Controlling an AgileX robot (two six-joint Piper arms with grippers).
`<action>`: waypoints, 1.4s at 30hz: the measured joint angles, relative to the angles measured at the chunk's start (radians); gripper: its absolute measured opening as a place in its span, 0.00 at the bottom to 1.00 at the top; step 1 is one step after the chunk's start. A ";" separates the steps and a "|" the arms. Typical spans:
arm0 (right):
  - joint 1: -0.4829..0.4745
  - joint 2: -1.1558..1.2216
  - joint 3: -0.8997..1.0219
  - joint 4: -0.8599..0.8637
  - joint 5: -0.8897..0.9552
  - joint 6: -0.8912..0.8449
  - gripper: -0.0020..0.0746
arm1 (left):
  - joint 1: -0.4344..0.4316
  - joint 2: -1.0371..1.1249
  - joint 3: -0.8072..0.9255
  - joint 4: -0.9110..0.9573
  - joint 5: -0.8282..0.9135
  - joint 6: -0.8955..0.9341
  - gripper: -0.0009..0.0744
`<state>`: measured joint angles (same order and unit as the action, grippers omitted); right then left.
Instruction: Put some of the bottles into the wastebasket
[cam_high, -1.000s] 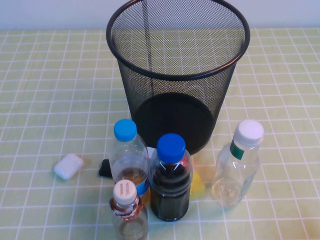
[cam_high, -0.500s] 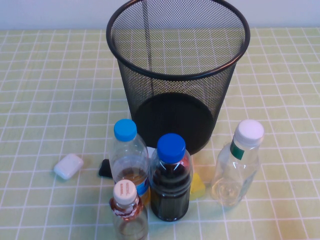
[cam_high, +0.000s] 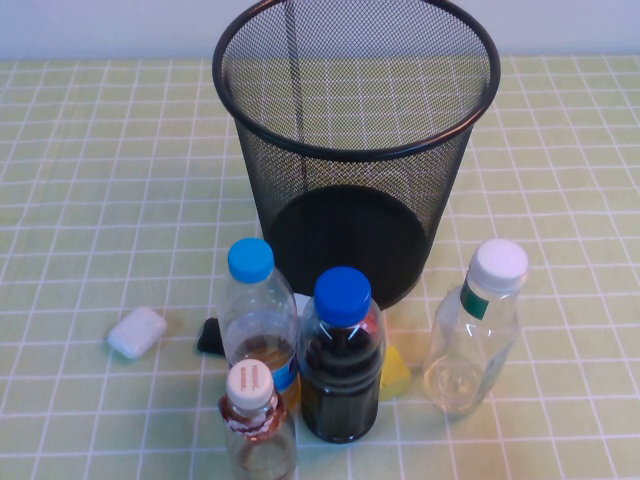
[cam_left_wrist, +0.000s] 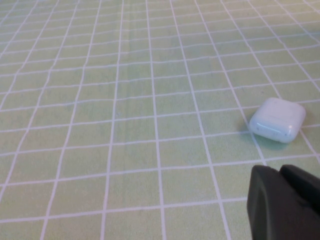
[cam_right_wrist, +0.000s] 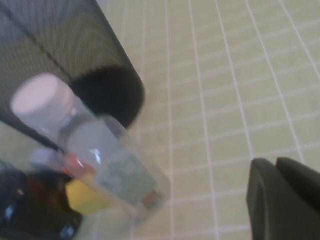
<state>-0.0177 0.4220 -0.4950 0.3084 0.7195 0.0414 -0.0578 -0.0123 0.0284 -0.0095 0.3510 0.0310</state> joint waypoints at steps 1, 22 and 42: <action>0.000 0.045 -0.036 -0.039 0.053 0.000 0.02 | 0.000 0.000 0.000 0.000 0.000 0.000 0.01; 0.443 0.198 0.211 -0.273 -0.987 -0.003 0.04 | 0.000 0.000 0.000 0.000 0.000 0.000 0.01; 0.610 0.578 0.325 -0.381 -1.754 0.080 0.74 | 0.000 0.000 0.000 0.000 0.000 0.000 0.01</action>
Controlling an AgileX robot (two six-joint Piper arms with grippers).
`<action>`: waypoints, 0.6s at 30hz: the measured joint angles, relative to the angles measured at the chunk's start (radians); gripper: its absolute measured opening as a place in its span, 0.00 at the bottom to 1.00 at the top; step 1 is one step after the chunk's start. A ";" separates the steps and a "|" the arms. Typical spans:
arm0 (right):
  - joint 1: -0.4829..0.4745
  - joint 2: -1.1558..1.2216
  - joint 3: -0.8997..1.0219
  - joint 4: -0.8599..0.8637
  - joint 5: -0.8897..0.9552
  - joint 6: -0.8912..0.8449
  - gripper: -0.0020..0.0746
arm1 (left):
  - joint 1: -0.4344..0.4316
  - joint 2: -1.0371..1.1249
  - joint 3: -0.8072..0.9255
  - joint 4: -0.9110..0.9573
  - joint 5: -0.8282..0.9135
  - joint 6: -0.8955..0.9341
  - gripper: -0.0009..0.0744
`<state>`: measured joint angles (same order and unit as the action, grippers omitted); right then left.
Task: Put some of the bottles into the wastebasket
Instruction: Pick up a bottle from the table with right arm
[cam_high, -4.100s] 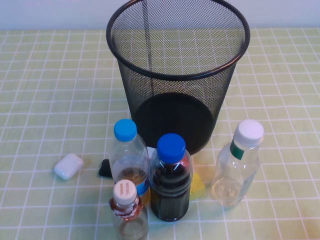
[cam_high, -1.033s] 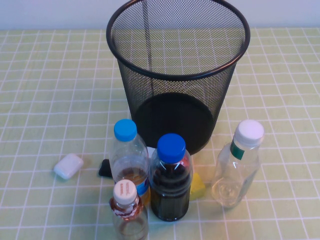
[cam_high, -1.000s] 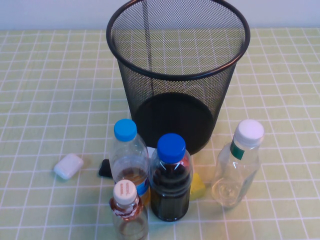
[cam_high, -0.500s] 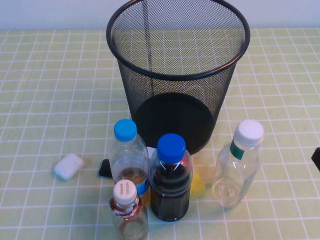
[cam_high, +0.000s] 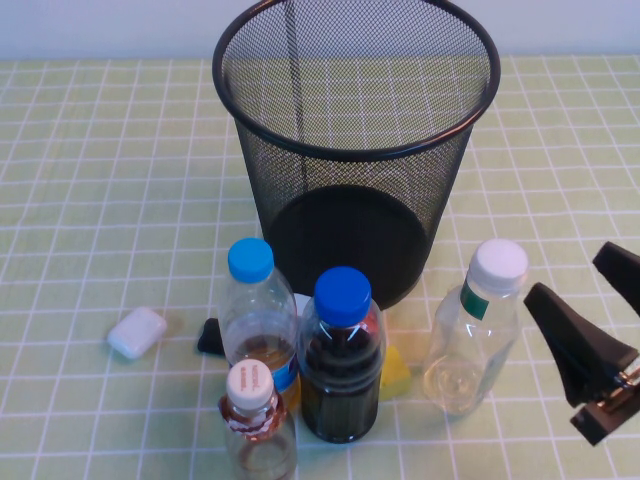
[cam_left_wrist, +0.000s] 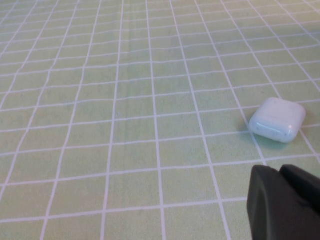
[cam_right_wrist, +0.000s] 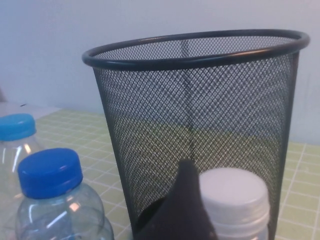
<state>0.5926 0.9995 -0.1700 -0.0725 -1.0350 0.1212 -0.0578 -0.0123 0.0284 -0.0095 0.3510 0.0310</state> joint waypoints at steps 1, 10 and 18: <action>0.000 0.040 -0.012 0.000 -0.018 0.000 0.74 | 0.000 0.000 0.000 0.000 0.000 0.000 0.01; 0.000 0.246 -0.161 0.015 -0.014 -0.052 0.74 | 0.000 0.000 0.000 0.000 0.000 0.000 0.01; -0.002 0.385 -0.206 0.034 0.010 -0.064 0.74 | 0.000 0.000 0.000 0.000 0.000 0.000 0.01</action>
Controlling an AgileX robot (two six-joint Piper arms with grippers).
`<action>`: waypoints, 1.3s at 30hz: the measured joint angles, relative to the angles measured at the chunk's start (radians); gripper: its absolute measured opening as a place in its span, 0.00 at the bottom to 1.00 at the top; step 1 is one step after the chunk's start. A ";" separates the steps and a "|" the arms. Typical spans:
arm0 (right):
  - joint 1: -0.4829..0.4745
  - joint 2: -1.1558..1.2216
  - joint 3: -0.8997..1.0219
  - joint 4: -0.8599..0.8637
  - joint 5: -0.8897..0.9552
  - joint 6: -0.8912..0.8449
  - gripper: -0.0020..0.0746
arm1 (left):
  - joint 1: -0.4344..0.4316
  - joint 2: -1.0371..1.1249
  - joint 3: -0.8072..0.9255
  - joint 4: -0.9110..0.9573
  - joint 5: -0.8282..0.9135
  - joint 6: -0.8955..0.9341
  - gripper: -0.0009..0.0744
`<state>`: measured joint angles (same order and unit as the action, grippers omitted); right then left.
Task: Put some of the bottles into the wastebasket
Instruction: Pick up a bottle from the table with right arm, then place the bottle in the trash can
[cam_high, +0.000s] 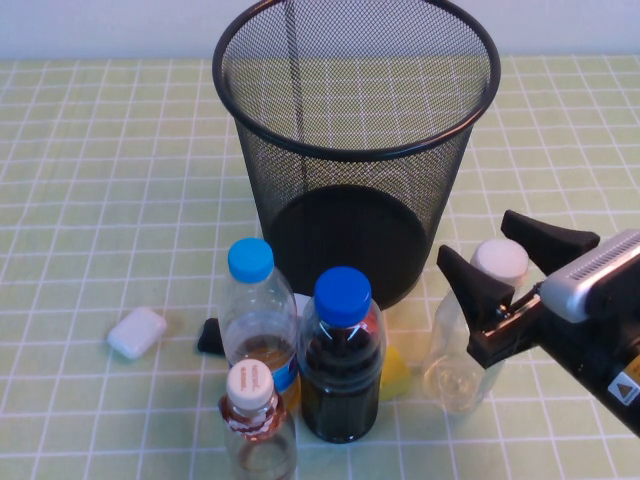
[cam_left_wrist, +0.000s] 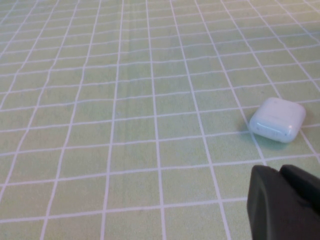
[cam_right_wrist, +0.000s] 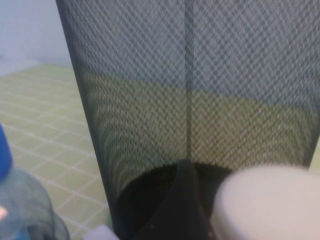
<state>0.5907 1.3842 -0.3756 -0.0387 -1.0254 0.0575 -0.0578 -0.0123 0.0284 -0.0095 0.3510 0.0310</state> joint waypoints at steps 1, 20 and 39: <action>0.000 0.016 0.000 0.000 -0.002 0.000 0.74 | 0.000 0.000 0.000 0.000 0.000 0.000 0.01; 0.000 -0.157 -0.029 0.134 0.308 -0.114 0.20 | 0.000 0.000 0.000 0.000 0.000 0.000 0.01; -0.186 -0.358 -0.586 0.161 1.628 -0.025 0.02 | 0.000 0.000 0.000 0.000 0.000 0.000 0.01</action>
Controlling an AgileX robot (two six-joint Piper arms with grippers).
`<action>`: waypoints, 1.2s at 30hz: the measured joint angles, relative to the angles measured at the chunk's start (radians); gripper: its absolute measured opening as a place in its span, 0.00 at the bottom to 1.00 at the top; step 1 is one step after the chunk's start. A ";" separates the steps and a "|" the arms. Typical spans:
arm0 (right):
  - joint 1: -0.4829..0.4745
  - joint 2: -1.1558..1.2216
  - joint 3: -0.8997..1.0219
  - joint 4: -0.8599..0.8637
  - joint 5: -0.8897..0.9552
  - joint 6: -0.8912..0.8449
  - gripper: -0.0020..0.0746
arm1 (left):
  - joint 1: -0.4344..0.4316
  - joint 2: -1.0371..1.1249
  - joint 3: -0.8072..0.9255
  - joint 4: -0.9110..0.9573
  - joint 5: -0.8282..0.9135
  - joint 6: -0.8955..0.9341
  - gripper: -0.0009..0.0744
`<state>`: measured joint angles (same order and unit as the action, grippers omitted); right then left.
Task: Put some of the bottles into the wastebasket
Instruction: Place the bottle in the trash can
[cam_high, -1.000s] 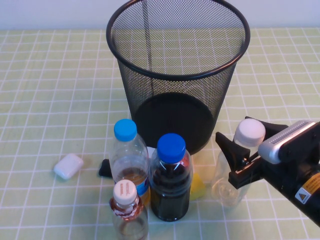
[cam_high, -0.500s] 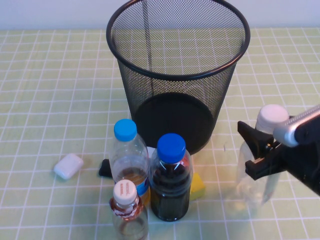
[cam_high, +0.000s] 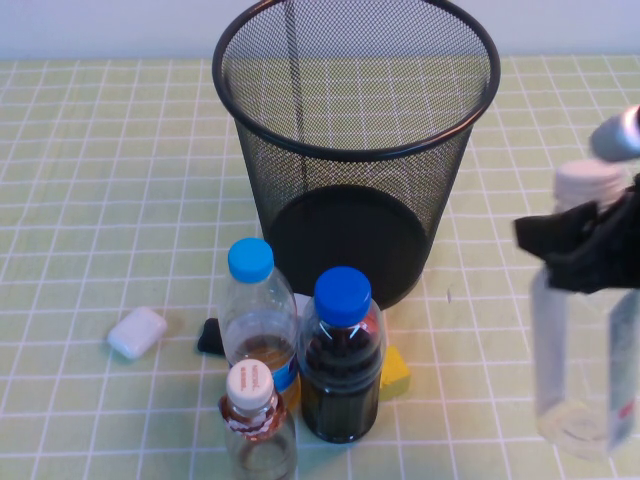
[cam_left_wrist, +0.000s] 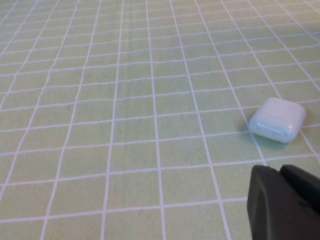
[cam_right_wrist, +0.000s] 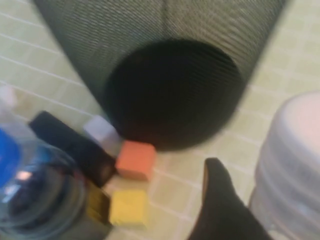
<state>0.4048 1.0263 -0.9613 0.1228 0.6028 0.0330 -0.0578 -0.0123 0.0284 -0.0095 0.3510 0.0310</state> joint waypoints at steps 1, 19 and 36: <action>-0.019 0.002 -0.042 -0.061 0.078 0.080 0.02 | 0.000 0.000 0.000 0.000 0.000 0.000 0.01; 0.125 0.378 -0.891 -0.385 -0.273 0.212 0.02 | 0.000 0.000 0.000 0.000 0.000 0.000 0.01; 0.195 0.797 -0.949 -0.308 -0.136 0.192 0.02 | 0.000 0.000 0.000 0.000 0.000 0.000 0.01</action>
<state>0.5996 1.8228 -1.9106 -0.1854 0.4670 0.2254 -0.0578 -0.0123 0.0284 -0.0095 0.3510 0.0310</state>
